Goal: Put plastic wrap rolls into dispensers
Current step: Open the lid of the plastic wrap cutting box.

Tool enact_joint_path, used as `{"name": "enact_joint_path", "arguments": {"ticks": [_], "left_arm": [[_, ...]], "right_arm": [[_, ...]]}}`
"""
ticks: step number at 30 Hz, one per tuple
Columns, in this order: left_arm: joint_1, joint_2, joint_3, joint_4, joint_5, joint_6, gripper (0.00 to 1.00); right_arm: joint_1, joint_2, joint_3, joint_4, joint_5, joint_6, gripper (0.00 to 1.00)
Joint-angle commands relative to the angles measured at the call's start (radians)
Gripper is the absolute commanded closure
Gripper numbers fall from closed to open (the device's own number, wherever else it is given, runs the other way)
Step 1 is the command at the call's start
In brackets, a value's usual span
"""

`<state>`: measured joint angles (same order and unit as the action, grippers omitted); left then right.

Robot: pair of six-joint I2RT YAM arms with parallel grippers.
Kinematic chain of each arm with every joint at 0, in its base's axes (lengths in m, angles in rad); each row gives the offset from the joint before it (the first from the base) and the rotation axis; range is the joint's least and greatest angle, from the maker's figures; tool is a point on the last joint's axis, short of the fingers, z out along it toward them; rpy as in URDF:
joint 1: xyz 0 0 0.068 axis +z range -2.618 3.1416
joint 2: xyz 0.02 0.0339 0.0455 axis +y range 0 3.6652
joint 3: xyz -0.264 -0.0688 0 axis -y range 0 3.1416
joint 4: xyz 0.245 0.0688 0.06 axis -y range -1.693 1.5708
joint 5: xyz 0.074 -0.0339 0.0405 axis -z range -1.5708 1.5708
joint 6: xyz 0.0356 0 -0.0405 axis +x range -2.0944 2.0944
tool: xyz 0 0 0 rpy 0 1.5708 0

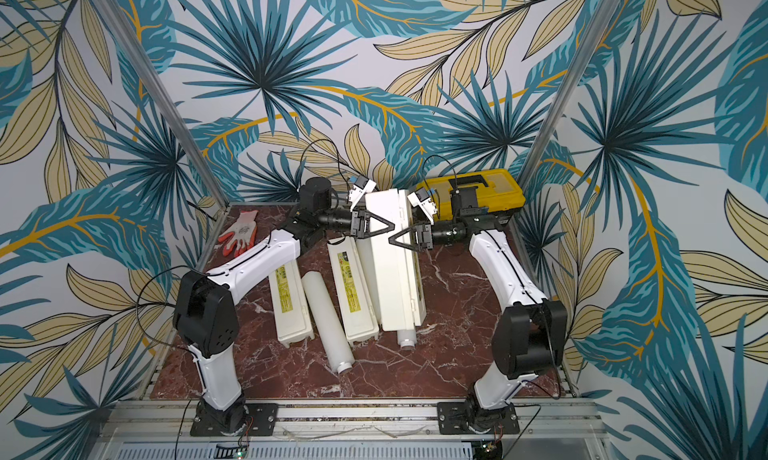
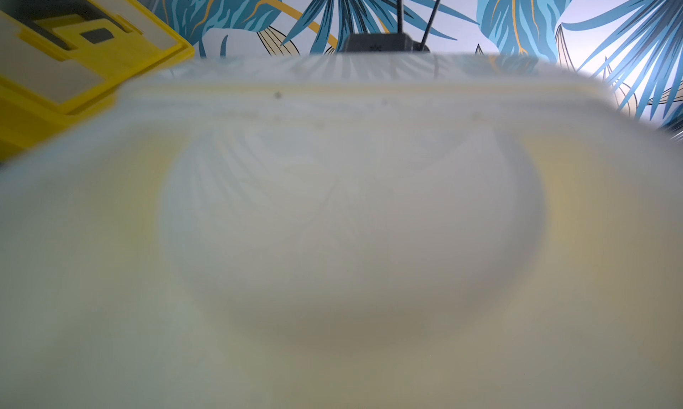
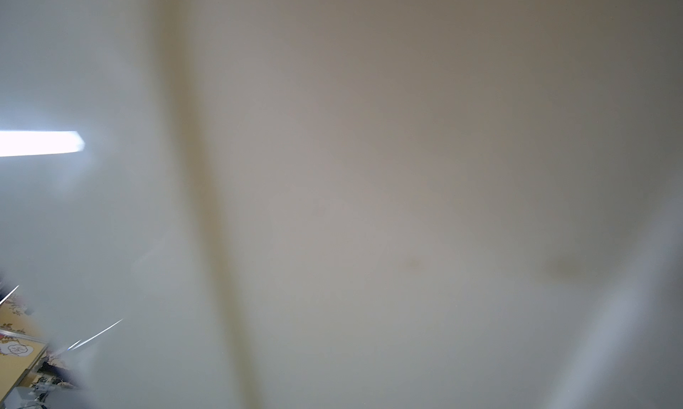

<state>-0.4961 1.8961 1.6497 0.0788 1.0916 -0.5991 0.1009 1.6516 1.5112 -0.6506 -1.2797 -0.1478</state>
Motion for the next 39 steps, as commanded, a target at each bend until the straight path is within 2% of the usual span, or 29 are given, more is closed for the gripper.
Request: {"name": "enact_joint_path", "arguments": {"ticks": [1, 8, 18, 21, 26, 37, 39], "left_arm": [[0.013, -0.026, -0.014, -0.039, -0.198, 0.092, 0.18], [0.012, -0.054, -0.018, -0.039, -0.203, 0.114, 0.06], [0.019, -0.05, -0.001, -0.039, -0.15, 0.108, 0.05], [0.021, -0.052, -0.004, -0.039, -0.14, 0.107, 0.0], [0.023, -0.058, -0.014, -0.039, -0.188, 0.107, 0.0], [-0.003, -0.014, -0.022, -0.039, -0.227, 0.055, 0.23], [-0.014, -0.002, -0.009, -0.072, -0.254, 0.059, 0.32]], "right_arm": [[0.004, -0.019, -0.015, -0.055, -0.009, 0.073, 0.44], [0.003, -0.019, -0.018, -0.055, -0.015, 0.07, 0.44], [0.004, -0.012, -0.025, -0.052, -0.023, 0.068, 0.44], [0.003, -0.014, -0.026, -0.052, -0.026, 0.069, 0.44], [0.002, -0.018, -0.025, -0.052, -0.026, 0.07, 0.44], [0.003, -0.035, -0.025, 0.002, -0.025, 0.116, 0.44], [0.003, -0.038, -0.025, 0.003, -0.019, 0.118, 0.45]]}}
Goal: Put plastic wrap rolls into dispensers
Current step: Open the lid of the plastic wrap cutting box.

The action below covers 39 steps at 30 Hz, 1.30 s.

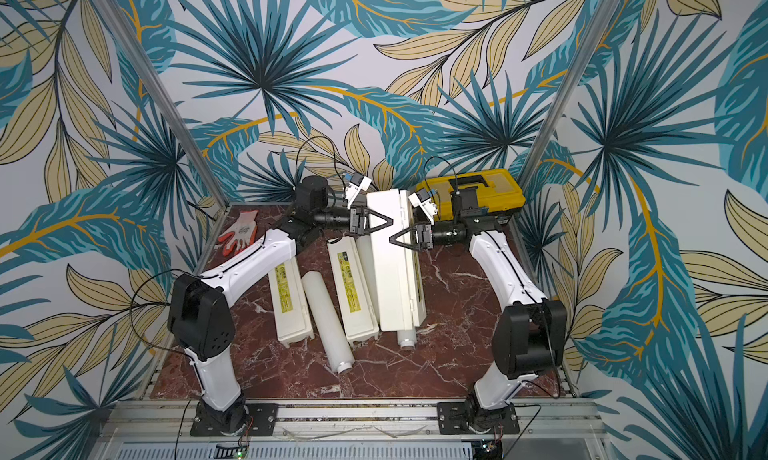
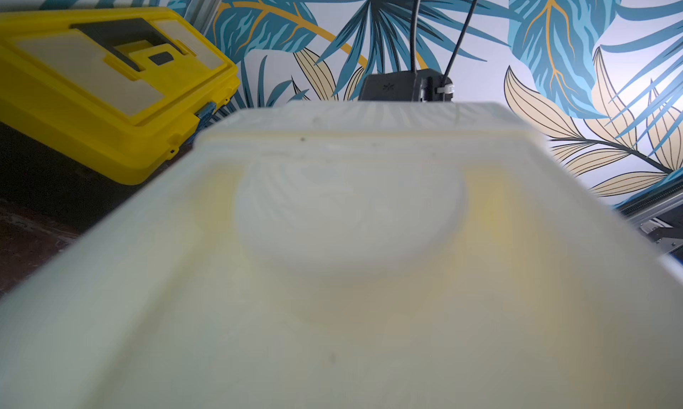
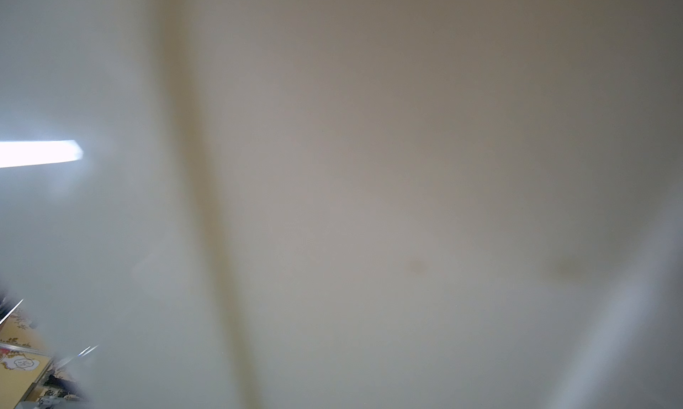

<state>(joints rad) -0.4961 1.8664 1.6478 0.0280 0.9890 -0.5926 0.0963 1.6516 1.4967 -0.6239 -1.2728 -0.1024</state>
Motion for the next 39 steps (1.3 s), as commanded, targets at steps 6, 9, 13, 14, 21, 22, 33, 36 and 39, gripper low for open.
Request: {"name": "enact_joint_path", "arguments": {"ticks": [6, 9, 13, 14, 21, 22, 33, 36, 39], "left_arm": [[-0.054, 0.054, 0.042, -0.137, -0.264, 0.102, 0.33], [-0.059, 0.055, 0.049, -0.151, -0.306, 0.102, 0.31], [-0.071, 0.078, 0.088, -0.186, -0.304, 0.103, 0.26], [-0.078, 0.084, 0.095, -0.19, -0.302, 0.104, 0.23], [-0.111, 0.132, 0.137, -0.192, -0.273, 0.086, 0.09], [-0.113, 0.139, 0.141, -0.192, -0.27, 0.081, 0.08], [-0.127, 0.171, 0.166, -0.282, -0.345, 0.073, 0.04], [-0.127, 0.189, 0.199, -0.382, -0.409, 0.065, 0.04], [-0.127, 0.204, 0.216, -0.428, -0.441, 0.065, 0.04]], "right_arm": [[0.011, -0.048, -0.012, -0.017, -0.026, 0.078, 0.45], [0.011, -0.057, -0.019, -0.01, -0.027, 0.084, 0.45], [0.015, -0.067, -0.033, 0.02, -0.028, 0.104, 0.45], [0.018, -0.066, -0.034, 0.025, -0.03, 0.107, 0.45], [0.031, -0.049, -0.038, 0.027, -0.042, 0.11, 0.46], [0.031, -0.049, -0.038, 0.027, -0.044, 0.109, 0.46], [0.033, -0.03, -0.038, 0.029, -0.036, 0.127, 0.46], [0.033, -0.023, -0.037, 0.03, -0.015, 0.155, 0.46], [0.035, -0.024, -0.038, 0.035, 0.001, 0.183, 0.46]]}}
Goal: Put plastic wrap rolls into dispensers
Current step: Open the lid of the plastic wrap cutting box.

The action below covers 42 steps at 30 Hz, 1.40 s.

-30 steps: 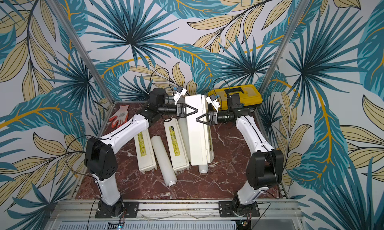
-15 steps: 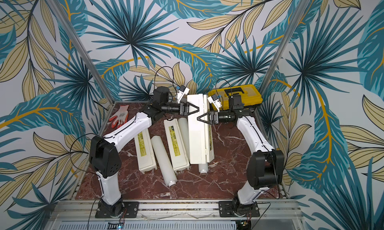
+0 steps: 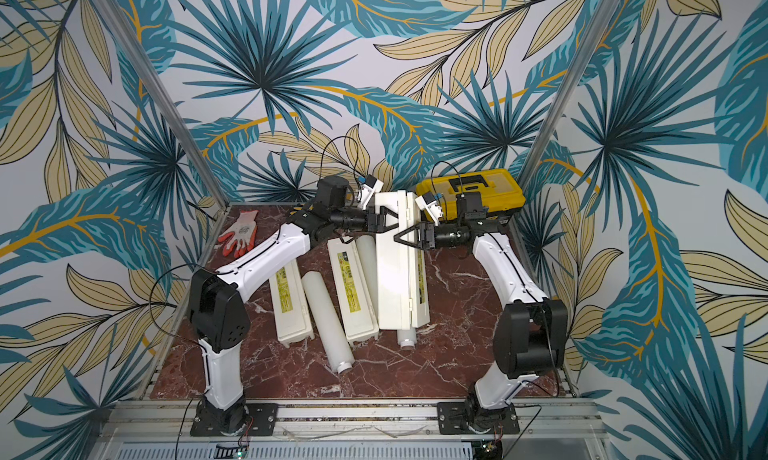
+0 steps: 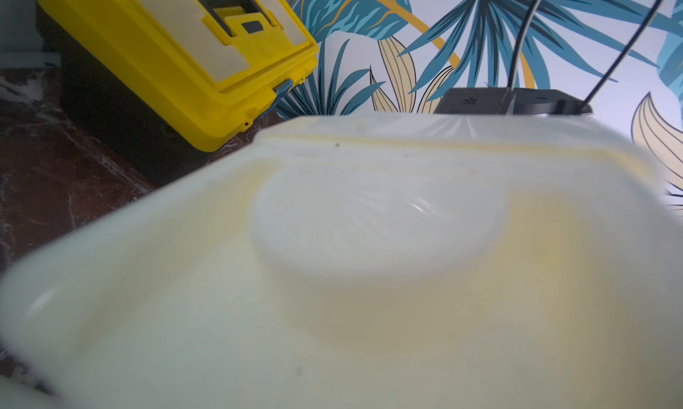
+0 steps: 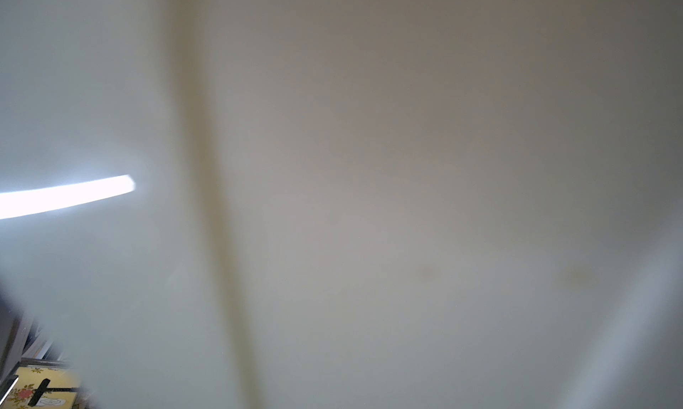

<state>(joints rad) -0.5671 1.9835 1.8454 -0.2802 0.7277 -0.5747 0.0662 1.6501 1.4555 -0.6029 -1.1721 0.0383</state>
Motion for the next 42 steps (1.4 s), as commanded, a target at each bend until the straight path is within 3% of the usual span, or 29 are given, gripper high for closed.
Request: {"name": "enact_joint_path", "arguments": {"ticks": [1, 8, 14, 19, 21, 25, 31, 37, 42], "left_arm": [[-0.056, 0.089, 0.018, -0.122, -0.187, 0.043, 0.04], [-0.054, 0.119, 0.066, -0.188, -0.227, 0.046, 0.06], [-0.04, 0.128, 0.077, -0.186, -0.155, 0.067, 0.17], [0.007, 0.119, 0.078, -0.169, -0.017, 0.071, 0.22], [0.02, 0.109, 0.07, -0.169, 0.002, 0.079, 0.21], [0.027, 0.105, 0.073, -0.167, 0.026, 0.074, 0.1], [-0.006, 0.118, 0.067, -0.167, -0.072, 0.047, 0.0], [-0.02, 0.111, 0.042, -0.229, -0.217, 0.051, 0.0], [-0.02, 0.104, 0.021, -0.256, -0.257, 0.075, 0.0]], "right_arm": [[0.064, -0.023, 0.004, 0.012, -0.092, 0.051, 0.47], [0.064, -0.021, -0.008, 0.007, -0.074, 0.08, 0.47], [0.065, -0.015, -0.021, -0.012, -0.068, 0.069, 0.47], [0.06, -0.007, -0.021, -0.018, -0.077, 0.06, 0.46], [0.056, -0.001, -0.021, -0.019, -0.079, 0.06, 0.46], [0.055, 0.005, -0.025, 0.007, -0.105, 0.077, 0.47], [0.055, 0.009, -0.026, 0.021, -0.096, 0.093, 0.47], [0.055, 0.014, -0.038, 0.019, -0.08, 0.096, 0.48], [0.055, 0.038, -0.038, -0.001, -0.073, 0.091, 0.48]]}}
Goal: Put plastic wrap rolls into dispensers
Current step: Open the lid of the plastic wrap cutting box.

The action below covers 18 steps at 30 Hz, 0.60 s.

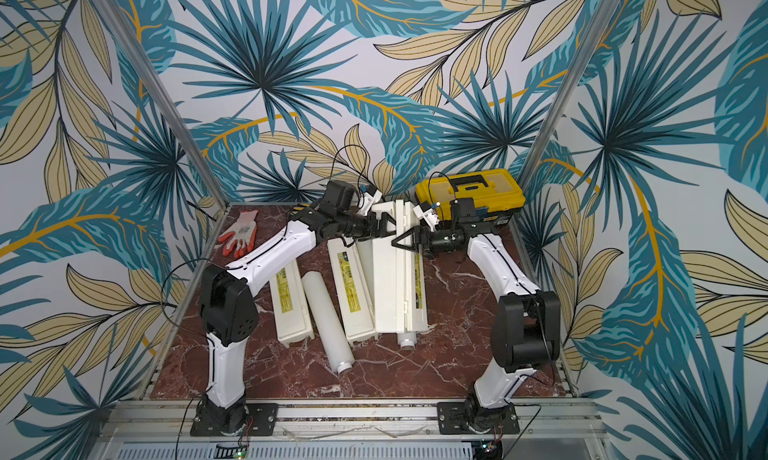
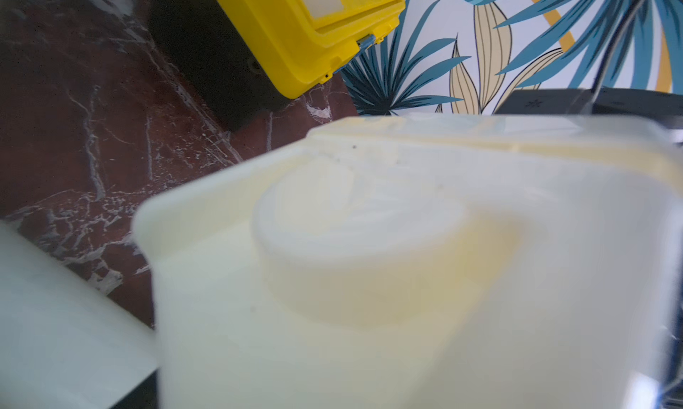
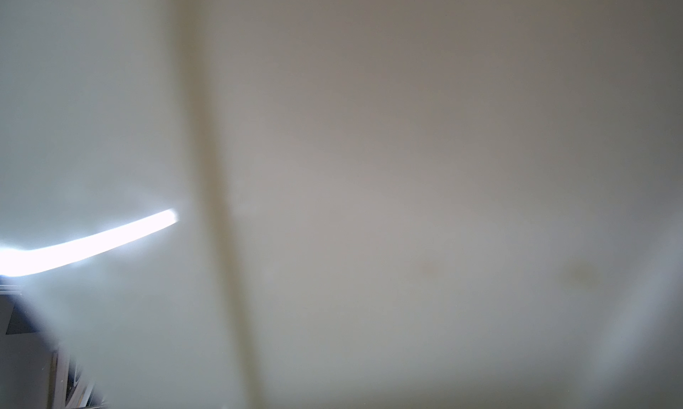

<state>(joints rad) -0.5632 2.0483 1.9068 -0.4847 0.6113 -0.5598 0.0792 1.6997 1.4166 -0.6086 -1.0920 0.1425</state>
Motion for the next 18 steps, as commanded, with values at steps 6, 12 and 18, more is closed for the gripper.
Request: {"name": "enact_joint_path", "arguments": {"ticks": [6, 12, 18], "left_arm": [[-0.022, 0.061, -0.068, -0.053, -0.136, 0.067, 0.06], [0.002, 0.081, -0.106, -0.053, -0.117, 0.075, 0.15], [0.035, 0.101, -0.132, -0.053, -0.057, 0.107, 0.24]], "right_arm": [[0.042, 0.016, 0.002, -0.001, -0.139, -0.007, 0.48], [0.042, 0.028, 0.008, -0.049, -0.106, -0.02, 0.48], [0.042, 0.03, 0.017, -0.099, -0.062, -0.016, 0.48]]}}
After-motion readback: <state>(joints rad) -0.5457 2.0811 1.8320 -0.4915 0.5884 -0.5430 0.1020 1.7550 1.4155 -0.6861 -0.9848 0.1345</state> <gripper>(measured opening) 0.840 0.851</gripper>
